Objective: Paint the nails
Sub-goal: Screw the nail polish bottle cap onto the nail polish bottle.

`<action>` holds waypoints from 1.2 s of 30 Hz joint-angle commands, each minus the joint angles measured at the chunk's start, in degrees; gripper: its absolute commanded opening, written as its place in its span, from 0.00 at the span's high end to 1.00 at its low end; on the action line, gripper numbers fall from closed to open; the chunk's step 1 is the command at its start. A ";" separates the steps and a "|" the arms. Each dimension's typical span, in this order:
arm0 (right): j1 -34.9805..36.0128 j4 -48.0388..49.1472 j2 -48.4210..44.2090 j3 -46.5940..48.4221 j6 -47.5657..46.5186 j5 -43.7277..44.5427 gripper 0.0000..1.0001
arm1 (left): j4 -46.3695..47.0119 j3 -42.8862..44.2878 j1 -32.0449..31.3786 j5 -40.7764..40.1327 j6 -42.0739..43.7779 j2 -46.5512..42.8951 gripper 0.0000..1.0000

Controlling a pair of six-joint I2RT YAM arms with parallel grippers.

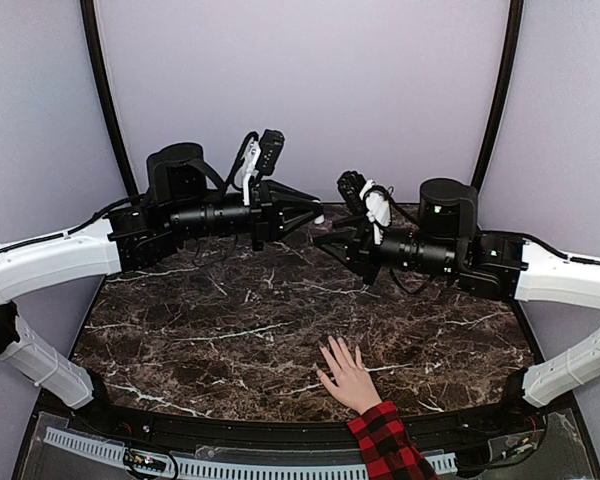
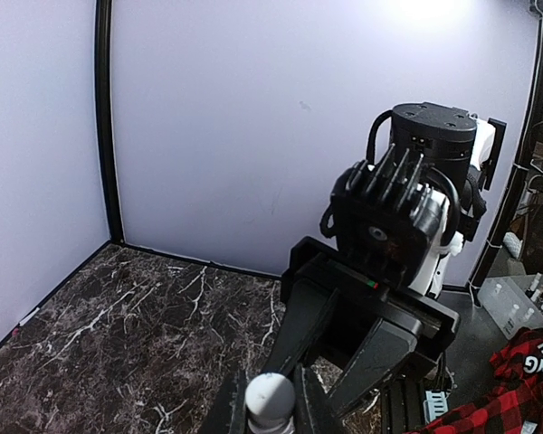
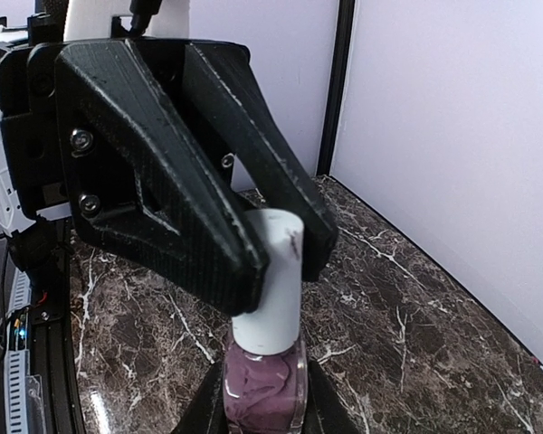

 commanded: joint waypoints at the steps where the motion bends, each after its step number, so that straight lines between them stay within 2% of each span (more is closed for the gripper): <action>1: -1.04 6.37 -1.56 2.37 -1.43 -6.61 1.00 | -1.34 -1.57 -0.81 7.77 1.76 -0.45 1.00; 10: -2.04 5.40 -3.90 2.69 -5.56 -21.02 1.00 | -2.18 -0.78 -0.84 23.77 3.96 1.69 1.00; 14: -2.14 4.19 -3.96 3.76 -6.89 -28.49 1.00 | -2.55 -0.48 -0.79 28.39 6.44 2.17 1.00; 25: -2.15 3.48 -2.78 7.81 -6.80 -41.65 1.00 | -6.29 2.06 -0.77 37.21 9.03 4.95 1.00; 31: -2.15 2.05 -1.93 8.24 -7.45 -41.97 1.00 | -6.54 2.10 -0.69 36.08 9.45 3.69 0.98; 35: -2.34 1.32 -1.51 7.72 -7.48 -41.52 1.00 | -7.15 2.36 -0.03 36.01 9.70 2.33 0.88; 36: -2.39 1.38 -1.55 7.41 -7.34 -41.09 1.00 | -7.56 2.62 0.26 35.86 9.71 2.10 0.79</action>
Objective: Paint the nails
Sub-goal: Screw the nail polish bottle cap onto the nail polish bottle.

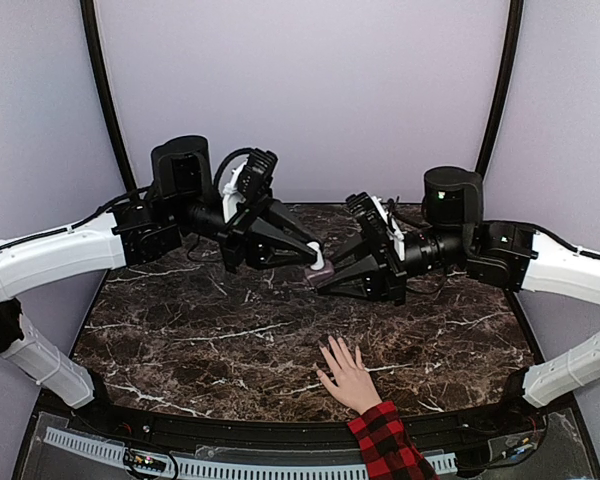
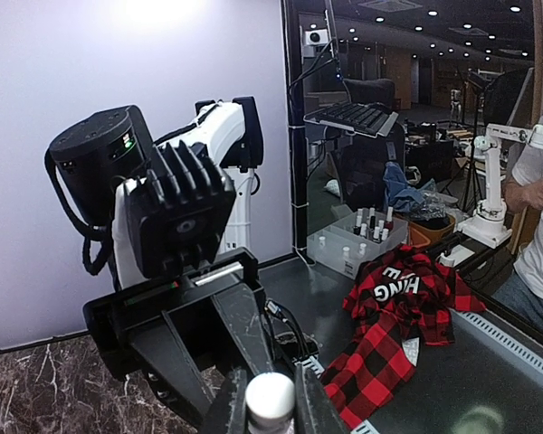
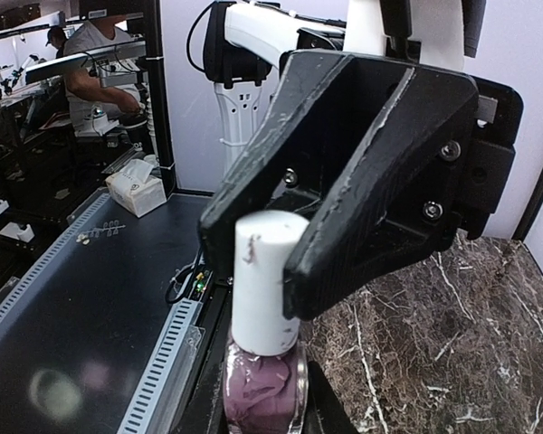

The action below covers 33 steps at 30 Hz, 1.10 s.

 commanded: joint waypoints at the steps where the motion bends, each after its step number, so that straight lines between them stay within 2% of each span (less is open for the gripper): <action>1: -0.21 9.92 -0.71 3.60 -0.65 -0.39 1.00 | -7.18 -0.36 0.37 -1.31 0.76 -0.37 0.70; 3: -0.30 9.96 -0.83 3.17 -0.44 1.30 1.00 | -7.39 -0.32 0.81 -3.00 0.72 -1.43 0.63; 11: -0.68 9.98 -0.37 1.34 1.65 12.51 1.00 | -3.41 -3.92 2.24 -16.26 -0.90 -9.08 0.50; 13: -0.63 10.11 0.07 1.21 2.59 17.55 1.00 | -2.30 -4.97 2.24 -19.76 -1.67 -10.42 0.48; 20: -0.67 13.09 1.14 0.37 6.47 36.02 1.00 | 2.52 -7.63 2.24 -41.49 -9.22 -11.52 0.48; 27: -0.51 12.96 2.93 1.04 7.78 46.19 1.00 | 6.89 -7.62 2.17 -47.77 -14.78 -8.28 0.49; 33: -0.44 12.64 4.16 1.54 8.50 50.03 1.00 | 8.96 -6.06 2.17 -47.91 -16.84 -5.22 0.49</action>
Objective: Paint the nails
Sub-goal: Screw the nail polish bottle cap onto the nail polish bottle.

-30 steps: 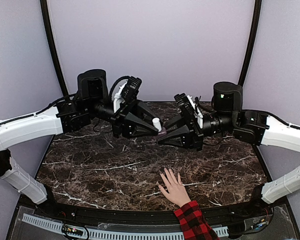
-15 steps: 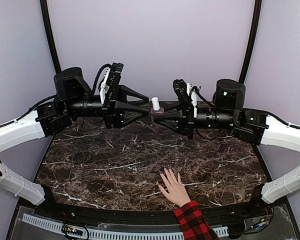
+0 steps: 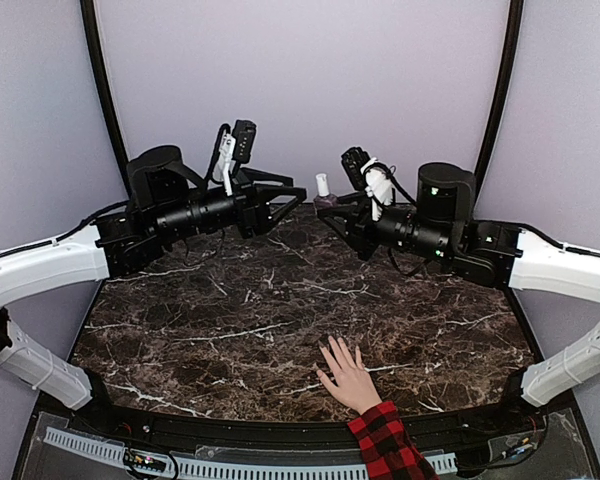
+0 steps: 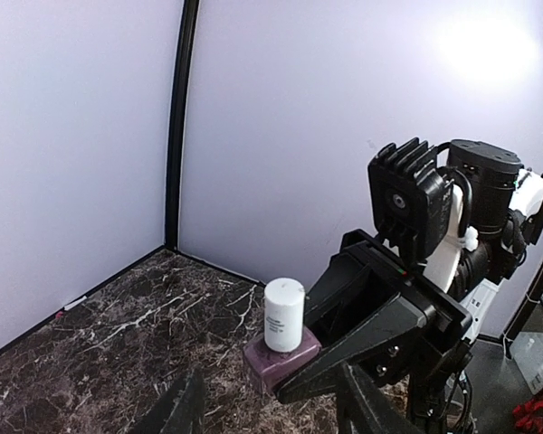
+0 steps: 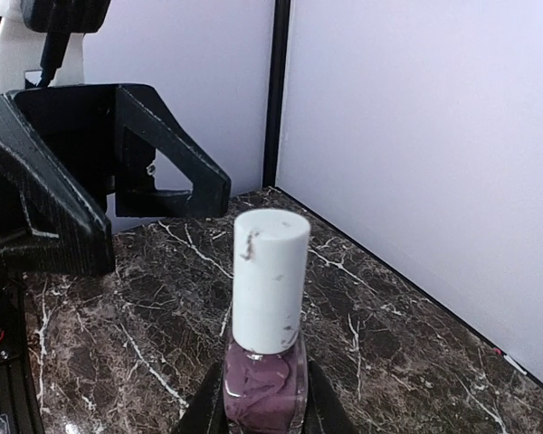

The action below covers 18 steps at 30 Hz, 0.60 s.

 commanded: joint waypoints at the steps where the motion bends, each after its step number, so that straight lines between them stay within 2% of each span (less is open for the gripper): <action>1: -0.07 3.29 0.85 1.14 1.44 5.18 1.00 | 4.38 1.77 0.02 -1.61 -3.13 1.58 0.49; 18: 0.48 1.76 2.95 2.64 1.41 5.85 1.00 | 6.07 6.65 0.08 -0.74 -5.37 7.63 0.57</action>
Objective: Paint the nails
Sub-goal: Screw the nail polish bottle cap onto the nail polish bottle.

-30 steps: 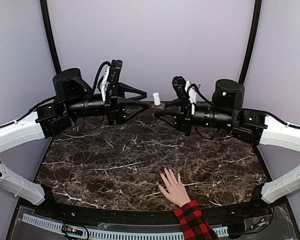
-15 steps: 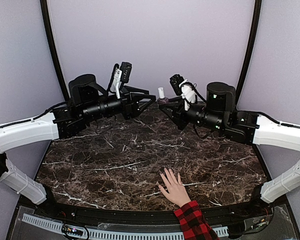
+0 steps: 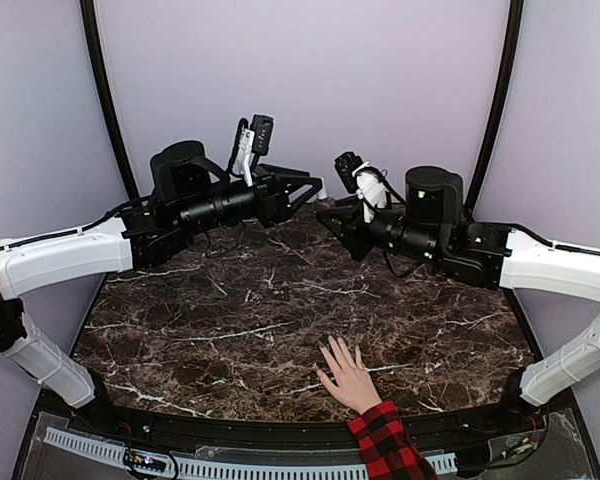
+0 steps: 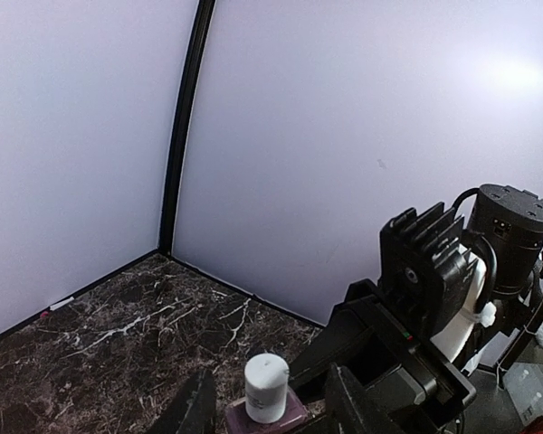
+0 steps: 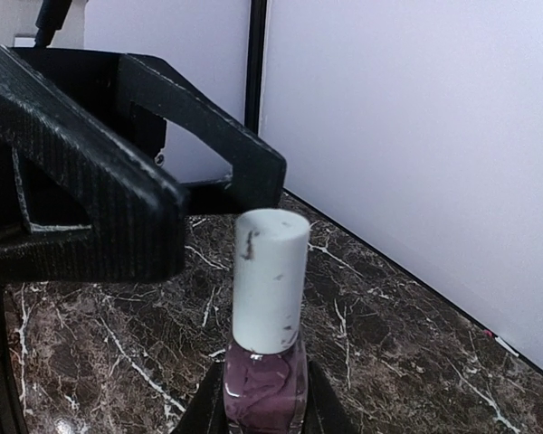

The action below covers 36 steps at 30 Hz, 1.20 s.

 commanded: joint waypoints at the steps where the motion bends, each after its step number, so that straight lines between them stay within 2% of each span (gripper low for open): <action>1: 0.41 1.79 0.56 2.44 0.59 0.90 1.00 | 2.18 2.16 0.09 0.49 -0.97 0.61 0.57; 6: 0.57 1.92 0.61 2.63 0.50 0.69 1.00 | 2.30 2.60 0.06 1.15 -1.31 1.56 0.57; 14: 0.78 1.62 0.60 2.75 0.33 0.77 1.00 | 1.74 3.28 0.07 2.70 -1.42 2.40 0.67; 21: 0.81 1.23 0.43 2.77 -0.11 0.60 1.00 | 0.46 4.39 0.09 2.85 -1.21 3.11 0.68; 27: 0.84 1.50 -0.28 2.20 -0.11 0.84 1.00 | 0.20 4.49 0.11 3.24 -1.25 3.32 0.77; 36: 0.81 1.58 -0.97 2.14 -0.38 0.77 1.00 | -1.07 4.83 0.09 3.39 -1.12 3.76 0.78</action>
